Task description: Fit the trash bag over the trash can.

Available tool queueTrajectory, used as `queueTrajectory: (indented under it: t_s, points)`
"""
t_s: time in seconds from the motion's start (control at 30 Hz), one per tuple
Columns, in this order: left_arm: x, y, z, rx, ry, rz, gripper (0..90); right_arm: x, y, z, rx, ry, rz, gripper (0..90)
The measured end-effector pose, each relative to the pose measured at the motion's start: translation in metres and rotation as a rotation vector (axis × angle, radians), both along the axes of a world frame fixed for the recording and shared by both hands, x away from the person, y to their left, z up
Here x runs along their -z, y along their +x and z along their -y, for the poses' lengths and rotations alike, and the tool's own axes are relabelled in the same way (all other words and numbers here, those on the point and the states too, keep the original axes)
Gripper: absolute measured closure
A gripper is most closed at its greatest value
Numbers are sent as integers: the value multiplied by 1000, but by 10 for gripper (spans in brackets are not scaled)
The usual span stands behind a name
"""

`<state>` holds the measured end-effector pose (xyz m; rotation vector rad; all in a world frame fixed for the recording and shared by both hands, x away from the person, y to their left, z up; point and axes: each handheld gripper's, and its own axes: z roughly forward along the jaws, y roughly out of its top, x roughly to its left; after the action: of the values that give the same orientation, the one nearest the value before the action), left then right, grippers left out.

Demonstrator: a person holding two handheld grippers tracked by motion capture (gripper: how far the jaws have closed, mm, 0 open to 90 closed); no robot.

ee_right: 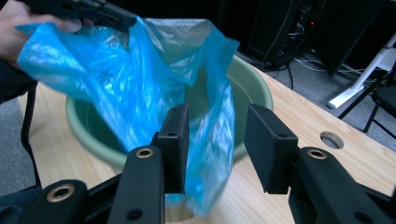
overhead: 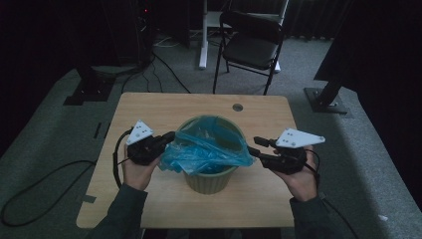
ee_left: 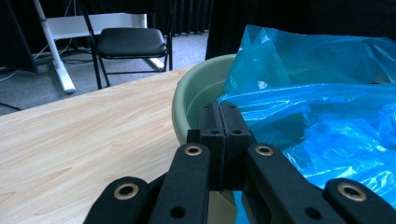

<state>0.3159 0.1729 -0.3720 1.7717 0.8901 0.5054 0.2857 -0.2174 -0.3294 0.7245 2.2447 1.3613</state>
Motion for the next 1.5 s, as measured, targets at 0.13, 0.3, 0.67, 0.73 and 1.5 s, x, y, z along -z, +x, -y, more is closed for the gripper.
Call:
queueTrajectory:
  t_s: [0.13,0.3,0.67,0.73,1.5]
  points:
    - [0,0,1,3,7,4,900,-3,7,-10,-2,-12,-12,570]
    - [0,1,1,0,22,10,900,4,23,-24,-2,-63,-72,560]
    - [3,8,2,-28,64,11,900,19,35,-27,57,-151,-63,886]
    - [3,11,3,-33,68,15,900,18,35,-25,83,-137,-44,887]
    - [-2,57,19,-60,91,29,899,23,53,-18,208,-101,19,887]
